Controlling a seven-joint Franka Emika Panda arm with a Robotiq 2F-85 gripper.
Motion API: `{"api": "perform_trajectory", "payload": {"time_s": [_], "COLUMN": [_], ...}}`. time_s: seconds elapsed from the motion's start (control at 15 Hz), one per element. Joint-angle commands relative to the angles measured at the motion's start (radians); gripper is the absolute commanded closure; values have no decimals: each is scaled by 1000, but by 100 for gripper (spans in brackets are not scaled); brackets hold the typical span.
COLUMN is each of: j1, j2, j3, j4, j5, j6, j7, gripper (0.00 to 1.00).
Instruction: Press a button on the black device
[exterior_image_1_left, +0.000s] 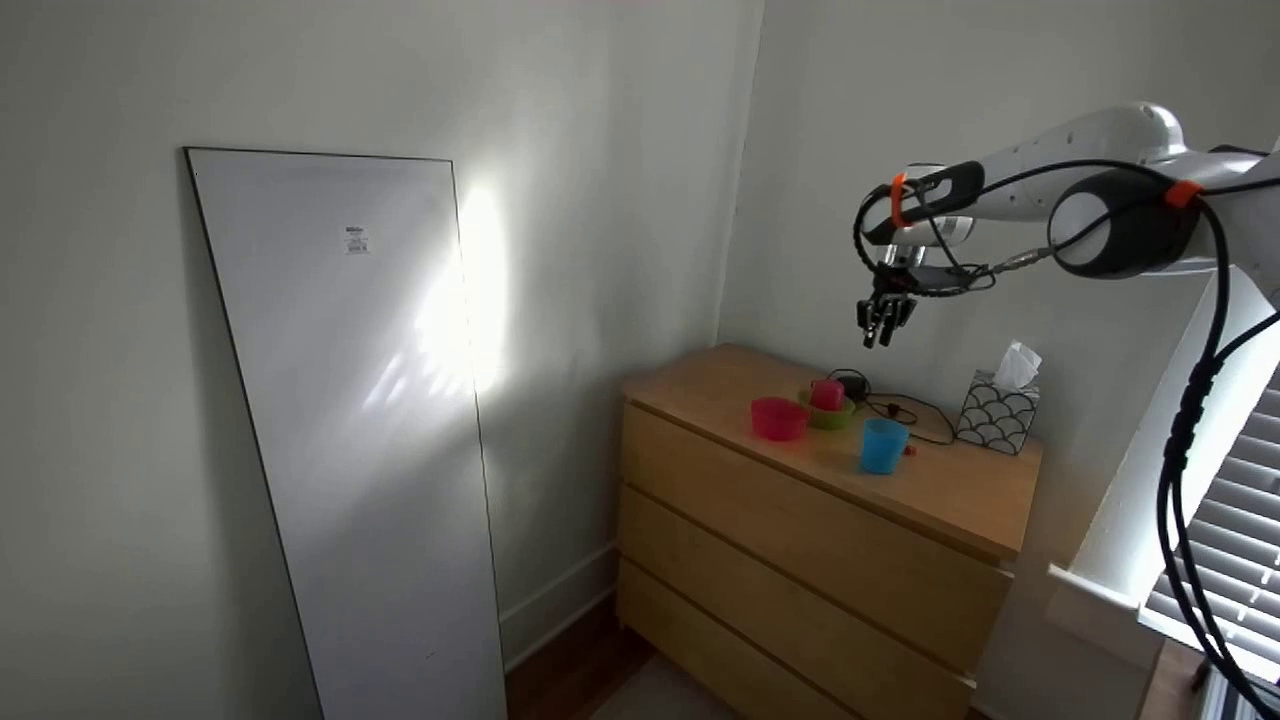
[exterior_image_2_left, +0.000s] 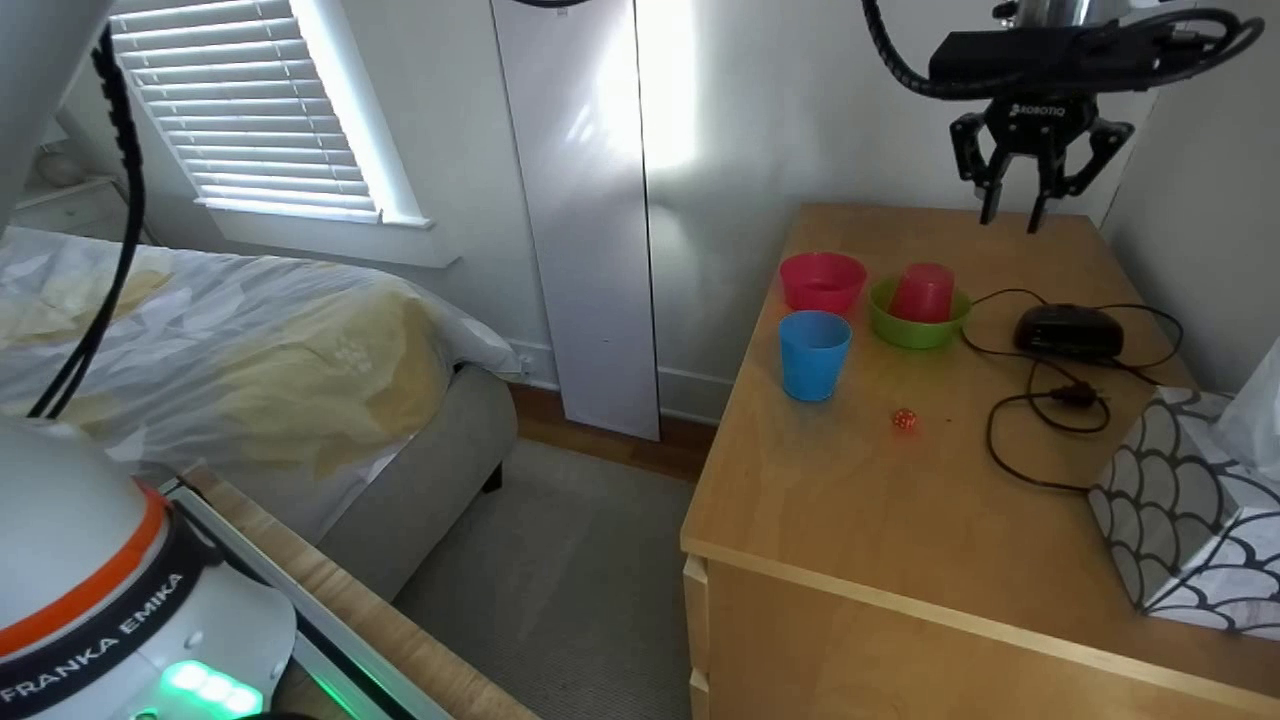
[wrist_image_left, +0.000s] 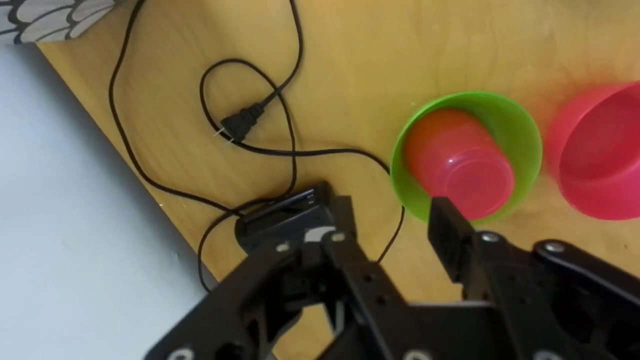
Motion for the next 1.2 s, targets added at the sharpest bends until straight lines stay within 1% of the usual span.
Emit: {"api": "perform_trajectory", "payload": {"time_s": [0.0, 0.07, 0.13, 0.2, 0.33, 0.4, 0.6, 0.8, 0.87, 0.93, 1.13], "j1": [-38, -41, -45, -48, -43, -53, -54, -77, -85, -57, -67], "j2": [155, 184, 211, 240, 286, 291, 345, 379, 382, 330, 345], "j3": [-1, -5, -7, -8, -29, -7, -23, 0, 16, -13, -3], "j4": [216, 249, 281, 319, 365, 364, 428, 482, 499, 404, 437], "j5": [26, 21, 19, 18, -5, -48, -92, -78, -74, -77, -77], "j6": [-70, -61, -59, -62, -32, -14, -7, -14, -26, -10, -10], "j7": [103, 139, 172, 213, 291, 333, 433, 531, 508, 486, 492], "gripper": [87, 95, 99, 100, 100, 100, 100, 100, 100, 99, 99]}}
